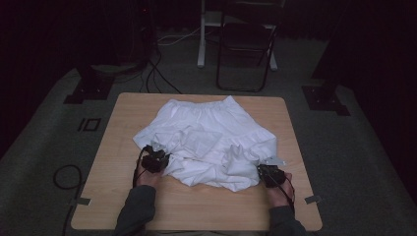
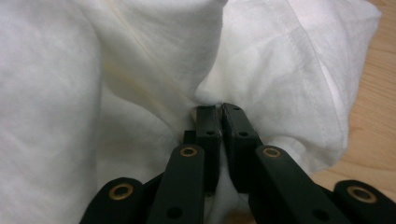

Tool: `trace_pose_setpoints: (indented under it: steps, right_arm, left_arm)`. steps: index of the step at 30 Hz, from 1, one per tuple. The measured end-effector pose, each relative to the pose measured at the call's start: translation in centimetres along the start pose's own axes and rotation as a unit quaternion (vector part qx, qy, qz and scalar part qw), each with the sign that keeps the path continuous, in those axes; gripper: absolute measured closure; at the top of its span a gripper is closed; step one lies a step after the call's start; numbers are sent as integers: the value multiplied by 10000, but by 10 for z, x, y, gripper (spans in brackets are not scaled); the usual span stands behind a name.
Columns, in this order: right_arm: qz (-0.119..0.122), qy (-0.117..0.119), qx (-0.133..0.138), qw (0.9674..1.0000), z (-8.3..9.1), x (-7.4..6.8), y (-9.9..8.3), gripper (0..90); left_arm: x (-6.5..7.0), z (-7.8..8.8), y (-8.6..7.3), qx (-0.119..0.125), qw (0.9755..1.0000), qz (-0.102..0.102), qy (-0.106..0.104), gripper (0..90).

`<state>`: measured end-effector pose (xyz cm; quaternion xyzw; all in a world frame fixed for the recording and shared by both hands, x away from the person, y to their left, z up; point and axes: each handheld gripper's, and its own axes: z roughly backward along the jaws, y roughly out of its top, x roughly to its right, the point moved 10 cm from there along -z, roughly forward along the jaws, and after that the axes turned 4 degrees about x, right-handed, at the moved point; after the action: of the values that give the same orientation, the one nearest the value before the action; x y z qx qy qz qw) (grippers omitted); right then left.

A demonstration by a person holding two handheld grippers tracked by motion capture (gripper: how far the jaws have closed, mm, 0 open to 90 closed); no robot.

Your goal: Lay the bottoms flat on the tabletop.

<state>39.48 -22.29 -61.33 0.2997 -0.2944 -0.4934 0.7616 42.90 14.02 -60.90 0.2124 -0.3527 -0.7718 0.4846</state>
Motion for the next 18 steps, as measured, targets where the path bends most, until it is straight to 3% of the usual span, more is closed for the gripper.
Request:
trace_pose_setpoints:
  steps: [2,9,14,18]
  right_arm:
    - [-7,-32,-18,10000,3,1,-3,867]
    - [-9,-80,-13,10000,17,5,-14,875]
    - [27,-160,-83,9998,33,13,-25,879]
    - [-37,-228,-156,9996,45,23,-37,879]
  left_arm:
    - [5,7,-4,-41,9999,-144,-64,824]
    - [17,47,-13,279,9989,-125,-367,825]
    - [17,71,-21,436,9981,-81,-430,817]
    - [11,81,-28,469,9981,30,-386,804]
